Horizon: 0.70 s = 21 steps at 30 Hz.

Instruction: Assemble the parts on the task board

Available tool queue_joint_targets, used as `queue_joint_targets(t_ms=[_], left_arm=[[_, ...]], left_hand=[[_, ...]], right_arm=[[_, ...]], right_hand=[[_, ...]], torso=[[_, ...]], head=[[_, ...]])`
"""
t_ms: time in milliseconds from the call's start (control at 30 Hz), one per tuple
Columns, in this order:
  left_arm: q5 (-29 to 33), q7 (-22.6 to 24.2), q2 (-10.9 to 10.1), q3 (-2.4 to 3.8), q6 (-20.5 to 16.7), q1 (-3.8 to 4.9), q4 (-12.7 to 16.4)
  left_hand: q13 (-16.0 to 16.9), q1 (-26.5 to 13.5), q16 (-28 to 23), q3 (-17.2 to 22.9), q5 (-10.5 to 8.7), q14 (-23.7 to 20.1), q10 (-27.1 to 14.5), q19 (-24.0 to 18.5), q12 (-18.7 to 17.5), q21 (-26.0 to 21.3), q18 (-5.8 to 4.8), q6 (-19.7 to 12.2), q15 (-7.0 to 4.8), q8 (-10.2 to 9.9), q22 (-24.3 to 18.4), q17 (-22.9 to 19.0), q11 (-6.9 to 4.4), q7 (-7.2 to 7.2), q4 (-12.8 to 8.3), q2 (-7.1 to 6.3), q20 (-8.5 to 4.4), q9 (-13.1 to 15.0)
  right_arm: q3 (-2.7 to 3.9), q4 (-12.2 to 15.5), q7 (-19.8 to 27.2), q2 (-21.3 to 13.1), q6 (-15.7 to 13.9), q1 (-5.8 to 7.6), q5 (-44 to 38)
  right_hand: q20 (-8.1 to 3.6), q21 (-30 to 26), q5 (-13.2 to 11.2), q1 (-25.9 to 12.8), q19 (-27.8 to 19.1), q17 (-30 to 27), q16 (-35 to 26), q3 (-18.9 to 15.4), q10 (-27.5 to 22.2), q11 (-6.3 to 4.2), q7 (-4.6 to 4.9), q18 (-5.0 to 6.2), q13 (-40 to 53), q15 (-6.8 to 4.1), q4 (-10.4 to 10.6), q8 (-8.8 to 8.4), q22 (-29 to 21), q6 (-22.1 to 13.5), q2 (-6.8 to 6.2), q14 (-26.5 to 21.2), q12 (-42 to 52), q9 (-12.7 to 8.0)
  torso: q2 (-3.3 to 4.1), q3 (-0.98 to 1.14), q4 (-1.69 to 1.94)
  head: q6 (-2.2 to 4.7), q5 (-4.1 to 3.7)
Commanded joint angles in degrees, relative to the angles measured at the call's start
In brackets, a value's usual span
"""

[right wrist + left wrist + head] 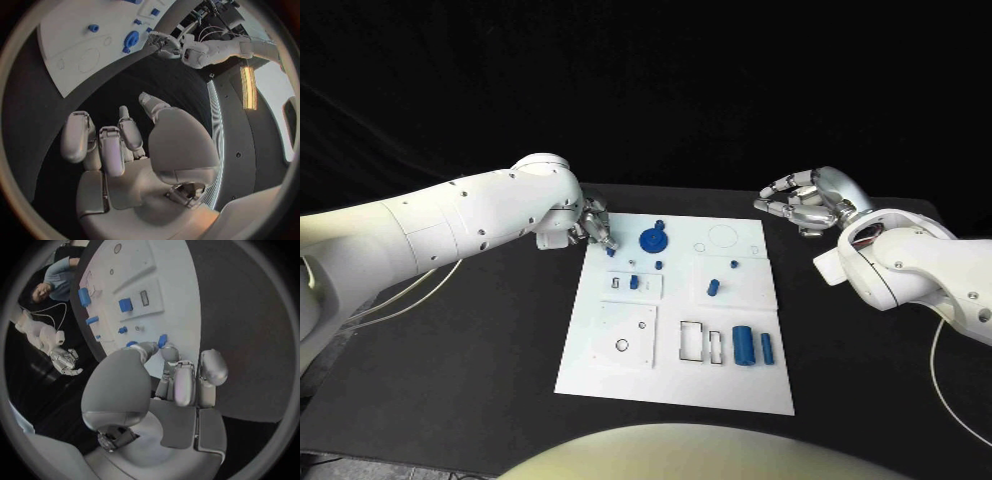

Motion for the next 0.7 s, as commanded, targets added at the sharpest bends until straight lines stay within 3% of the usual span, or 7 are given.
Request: queue_joint_targets(t_ms=[33, 300, 500, 600, 633, 700], left_arm=[[1.3, 0.5, 0.2, -0.02, 1.0, -0.06, 0.0], [3.8, 0.5, -0.4, 0.11, -0.9, -0.12, 0.8], [7.3, 0.5, -2.3, 0.52, -2.9, -0.18, 3.7], [8.9, 0.6, -3.6, 0.72, -5.2, -0.16, 5.6], [9.4, 0.6, -3.9, 0.76, -5.8, -0.15, 6.2], [10.1, 0.6, -4.8, 0.82, -6.8, -0.15, 7.7]], left_hand=[[0.0, 3.1, 0.1, 2.5, 0.34, 2.6, 0.7, 0.3, 0.4, 0.3, 0.17, -0.2, -0.52, 0.8, 0.3, 1.8, -0.31, -0.4, -1.3, 0.67, -0.23, 0.5], [0.7, 3.8, 0.1, 6.3, 0.31, 2.6, 1.8, 0.7, 1.0, 0.8, 0.04, -0.3, -0.47, 2.5, 1.0, 1.9, -0.29, -0.34, -2.2, 0.54, -0.24, 1.6], [0.8, 3.1, 0.1, 9.2, 0.4, 2.7, 2.4, 1.1, 1.3, 1.2, -0.07, -0.3, -0.61, 3.8, 1.7, 2.0, -0.45, -0.49, -2.7, -0.26, -0.35, 2.7], [1.4, 1.8, 0.2, 12.4, 0.6, 2.7, 3.1, 1.6, 1.9, 1.6, -0.18, -0.2, -0.81, 5.0, 2.5, 2.0, -0.7, -0.75, -3.4, -1.48, -0.57, 3.5], [2.1, 0.3, 0.2, 16.4, 0.59, 2.7, 3.6, 1.9, 2.4, 2.0, -0.25, 0.0, -1.02, 6.1, 3.1, 2.1, -0.82, -0.9, -4.5, -3.0, -0.82, 4.2], [2.7, -0.7, 0.2, 18.1, 0.54, 2.7, 4.0, 2.0, 2.9, 2.2, -0.33, 0.1, -1.14, 6.6, 3.4, 2.1, -1.0, -1.03, -5.3, -3.8, -0.87, 4.5]], right_arm=[[0.01, 0.0, 0.5, 0.1, 0.2, -0.04, -0.2], [0.01, 0.0, 0.6, 0.1, 0.1, -0.07, -0.2], [0.01, -0.1, 0.7, 0.0, -0.1, -0.11, -0.2], [0.01, -0.2, 0.7, -0.1, -0.2, -0.12, -0.2], [0.01, -0.2, 0.7, -0.1, -0.2, -0.12, -0.2], [0.01, -0.2, 0.7, -0.2, -0.2, -0.13, -0.2]], right_hand=[[0.09, -0.2, 0.2, -0.1, -0.3, 4.0, -0.3, -0.1, -0.4, -0.05, -0.15, 0.92, 0.1, -0.23, 0.4, 0.35, 0.5, -0.4, -0.05, 3.4, -0.1, 0.1], [0.09, -0.2, 0.2, -0.1, -0.3, 4.0, -0.3, -0.1, -0.4, -0.05, -0.15, 0.92, 0.1, -0.23, 0.4, 0.35, 0.5, -0.4, -0.05, 3.4, -0.1, 0.1], [0.09, -0.4, 0.2, -0.1, -0.4, 3.8, -0.3, -0.1, -0.4, -0.05, -0.15, 0.97, 0.0, -0.23, 0.5, 0.41, 0.4, -0.5, -0.01, 3.4, -0.1, 0.1], [0.09, -0.4, 0.2, -0.1, -0.4, 3.8, -0.3, -0.1, -0.4, -0.05, -0.15, 0.97, 0.0, -0.23, 0.5, 0.41, 0.4, -0.5, -0.01, 3.4, -0.1, 0.1], [0.09, -0.4, 0.2, -0.1, -0.4, 3.8, -0.3, -0.1, -0.4, -0.05, -0.15, 0.97, 0.0, -0.23, 0.5, 0.41, 0.4, -0.5, -0.01, 3.4, -0.1, 0.1], [0.09, -0.4, 0.2, -0.1, -0.4, 3.8, -0.3, -0.1, -0.4, -0.05, -0.15, 0.97, 0.0, -0.23, 0.5, 0.41, 0.4, -0.5, -0.01, 3.4, -0.1, 0.1]], torso=[[-0.01, 0.0, 0.02], [-0.07, 0.0, 0.03], [-0.12, 0.03, 0.13], [-0.21, 0.14, 0.25], [-0.21, 0.17, 0.25], [-0.28, 0.24, 0.3]], head=[[0.02, 0.02], [0.06, 0.02], [0.06, -0.03], [0.0, 0.05], [0.06, 0.09], [0.05, 0.14]])
